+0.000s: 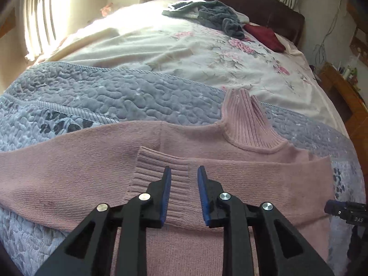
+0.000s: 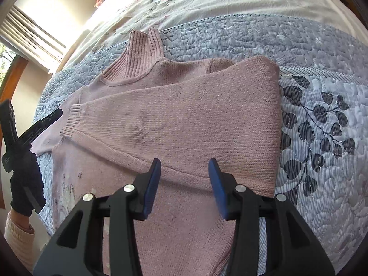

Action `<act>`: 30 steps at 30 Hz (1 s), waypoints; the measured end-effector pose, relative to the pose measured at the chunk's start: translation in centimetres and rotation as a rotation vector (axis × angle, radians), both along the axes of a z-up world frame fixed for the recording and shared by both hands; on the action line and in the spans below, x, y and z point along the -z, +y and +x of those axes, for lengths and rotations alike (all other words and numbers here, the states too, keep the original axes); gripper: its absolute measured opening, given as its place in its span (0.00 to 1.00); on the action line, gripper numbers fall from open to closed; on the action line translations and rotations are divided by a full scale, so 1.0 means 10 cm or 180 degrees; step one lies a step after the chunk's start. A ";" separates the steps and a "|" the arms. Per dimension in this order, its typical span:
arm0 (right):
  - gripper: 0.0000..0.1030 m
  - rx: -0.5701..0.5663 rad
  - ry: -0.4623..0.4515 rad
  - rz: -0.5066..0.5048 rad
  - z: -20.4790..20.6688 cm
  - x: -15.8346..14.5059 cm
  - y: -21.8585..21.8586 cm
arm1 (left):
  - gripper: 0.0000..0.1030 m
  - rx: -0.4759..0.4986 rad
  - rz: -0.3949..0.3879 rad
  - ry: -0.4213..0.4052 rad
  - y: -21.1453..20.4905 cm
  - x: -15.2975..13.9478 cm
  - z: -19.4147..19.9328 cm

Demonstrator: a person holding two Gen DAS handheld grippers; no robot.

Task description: Fold small clothes

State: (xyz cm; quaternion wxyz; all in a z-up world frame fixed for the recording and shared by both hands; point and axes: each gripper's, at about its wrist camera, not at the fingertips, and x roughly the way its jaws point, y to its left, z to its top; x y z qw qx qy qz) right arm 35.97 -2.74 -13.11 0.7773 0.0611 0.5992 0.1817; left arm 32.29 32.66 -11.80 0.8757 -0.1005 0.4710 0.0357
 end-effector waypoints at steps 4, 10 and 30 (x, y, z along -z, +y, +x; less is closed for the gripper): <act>0.41 0.0073 0.0189 -0.0036 0.04 0.30 -0.02 | 0.25 -0.0044 0.0050 0.0500 -0.06 0.49 0.13; 0.42 0.0120 0.0196 -0.0009 0.03 0.21 -0.03 | 0.28 -0.0136 -0.0262 0.0359 0.07 0.40 0.02; 0.63 -0.0511 0.0174 -0.0027 -0.72 0.19 1.07 | 0.59 -0.2271 -0.1187 -0.0348 3.48 0.24 -2.01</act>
